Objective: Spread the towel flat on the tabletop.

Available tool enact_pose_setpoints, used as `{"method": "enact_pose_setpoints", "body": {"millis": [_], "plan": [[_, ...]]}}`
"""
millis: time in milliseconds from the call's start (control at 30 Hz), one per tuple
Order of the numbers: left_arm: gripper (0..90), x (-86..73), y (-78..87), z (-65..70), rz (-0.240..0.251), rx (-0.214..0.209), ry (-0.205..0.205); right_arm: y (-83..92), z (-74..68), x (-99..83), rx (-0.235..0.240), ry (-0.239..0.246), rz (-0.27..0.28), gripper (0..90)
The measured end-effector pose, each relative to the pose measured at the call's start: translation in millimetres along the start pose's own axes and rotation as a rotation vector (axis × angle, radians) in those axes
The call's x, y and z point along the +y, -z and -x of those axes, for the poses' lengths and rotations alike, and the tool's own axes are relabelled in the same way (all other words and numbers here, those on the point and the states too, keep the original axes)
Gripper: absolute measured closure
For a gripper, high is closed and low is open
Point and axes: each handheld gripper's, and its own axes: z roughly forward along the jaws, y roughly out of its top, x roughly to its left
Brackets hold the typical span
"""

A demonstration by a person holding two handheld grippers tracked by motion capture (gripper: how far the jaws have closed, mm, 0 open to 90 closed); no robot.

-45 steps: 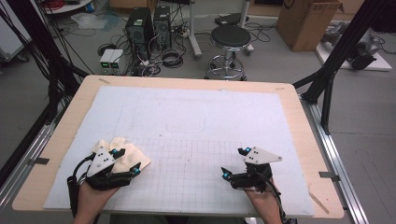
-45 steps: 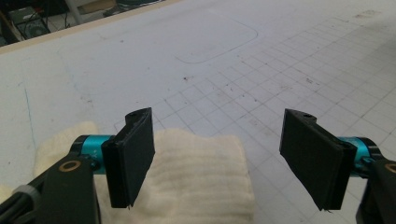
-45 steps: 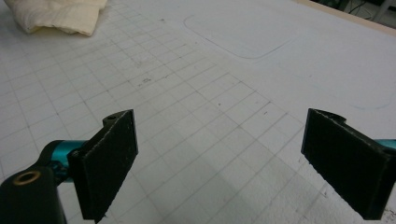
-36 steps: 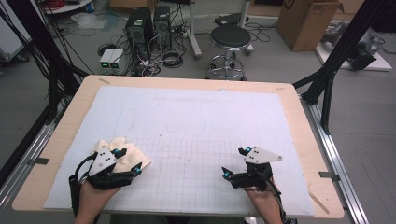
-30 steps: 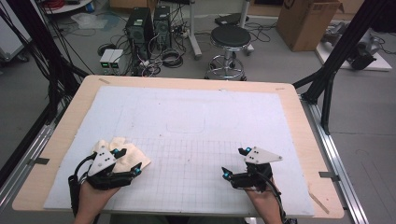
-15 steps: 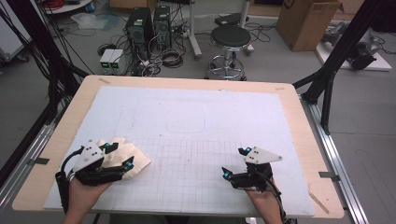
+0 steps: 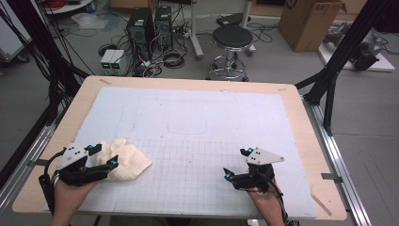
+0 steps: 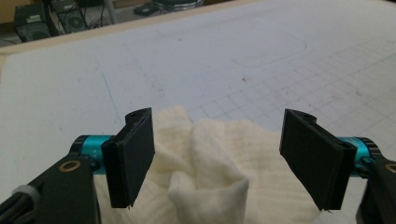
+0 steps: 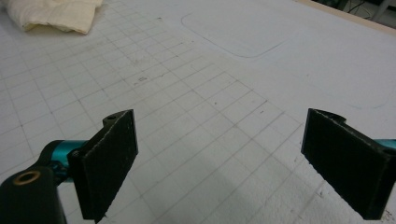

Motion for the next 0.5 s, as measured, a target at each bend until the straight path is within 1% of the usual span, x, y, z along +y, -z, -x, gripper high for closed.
{"method": "enact_pose_setpoints", "body": {"millis": [67,100,200,233,267,333,367,433,467,500], "plan": [[27.0,-4.7,-2.9,-1.4,-0.027,-0.001,0.008,0.4,-0.1,0.0,0.005,-0.003,0.000,10.1],[28.1,-7.6,-5.3,-2.9,-0.043,0.007,0.016,0.3,0.0,0.0,0.004,-0.001,0.002,10.1],[32.3,-9.5,-7.0,-4.2,-0.059,0.011,0.014,-0.1,0.1,-0.1,0.006,0.007,0.002,10.1],[36.2,-11.2,-8.4,-5.9,-0.081,-0.006,0.015,-0.2,-0.1,-0.2,0.008,0.007,0.001,10.1],[39.1,-11.2,-8.4,-5.9,-0.081,-0.006,0.015,-0.2,-0.1,-0.2,0.008,0.007,0.001,10.1],[39.4,-13.2,-10.9,-6.6,-0.103,-0.005,0.016,-0.3,-0.5,-0.2,0.006,0.005,0.000,10.1],[41.4,-14.0,-12.2,-7.5,-0.113,-0.005,0.015,-0.5,-0.7,-0.2,0.007,0.005,-0.003,10.1],[42.9,-15.7,-15.0,-10.3,-0.131,-0.017,0.018,-0.8,-0.9,-0.3,0.005,0.004,-0.002,10.1],[46.6,-16.8,-16.8,-11.8,-0.141,-0.019,0.024,-0.9,-1.2,-0.4,0.006,0.009,-0.002,10.1],[47.8,-16.8,-16.8,-11.8,-0.141,-0.019,0.024,-0.9,-1.2,-0.4,0.006,0.009,-0.002,10.1]]}}
